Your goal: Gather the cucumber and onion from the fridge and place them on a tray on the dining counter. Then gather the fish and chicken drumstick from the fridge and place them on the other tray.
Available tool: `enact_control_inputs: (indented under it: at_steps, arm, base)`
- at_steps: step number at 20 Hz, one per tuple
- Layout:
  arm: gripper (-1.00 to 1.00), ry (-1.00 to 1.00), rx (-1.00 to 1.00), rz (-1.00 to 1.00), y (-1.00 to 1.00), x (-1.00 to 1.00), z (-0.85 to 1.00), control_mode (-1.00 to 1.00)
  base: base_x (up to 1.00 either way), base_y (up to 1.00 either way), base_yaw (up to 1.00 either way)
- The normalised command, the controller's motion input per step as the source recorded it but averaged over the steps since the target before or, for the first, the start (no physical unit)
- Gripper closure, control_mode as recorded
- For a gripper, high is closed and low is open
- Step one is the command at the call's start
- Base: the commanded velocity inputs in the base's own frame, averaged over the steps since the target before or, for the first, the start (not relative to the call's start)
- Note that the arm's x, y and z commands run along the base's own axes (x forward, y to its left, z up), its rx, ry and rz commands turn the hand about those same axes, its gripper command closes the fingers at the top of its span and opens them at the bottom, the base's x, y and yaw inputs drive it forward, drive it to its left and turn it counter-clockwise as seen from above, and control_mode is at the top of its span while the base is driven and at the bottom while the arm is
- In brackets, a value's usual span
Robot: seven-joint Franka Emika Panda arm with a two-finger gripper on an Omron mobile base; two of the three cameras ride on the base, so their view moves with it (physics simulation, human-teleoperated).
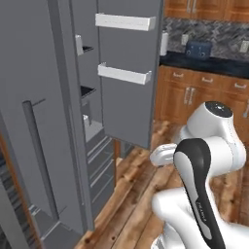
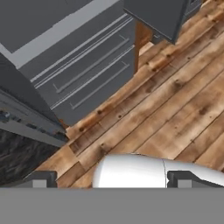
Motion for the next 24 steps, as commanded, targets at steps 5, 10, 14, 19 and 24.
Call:
enact_control_inputs:
  at_steps: [5,10,14,19,24]
  arm:
    - [-1.00,0.00,0.00,0.00,0.00,0.00,0.00,1.00]
    - [-1.00,0.00,0.00,0.00,0.00,0.00,0.00,1.00]
    - [-1.00,0.00,0.00,0.00,0.00,0.00,0.00,1.00]
    - [-1.00,0.00,0.00,0.00,0.00,0.00,0.00,1.00]
    - [-1.00,0.00,0.00,0.00,0.00,0.00,0.00,1.00]
  base:
    - [0.76,0.00,0.40]
    - [0.66,-0.17,0.37]
    - [0.43,-0.37,0.33]
    - [0.66,-0.03,0.39]
    - [0.68,-0.05,0.41]
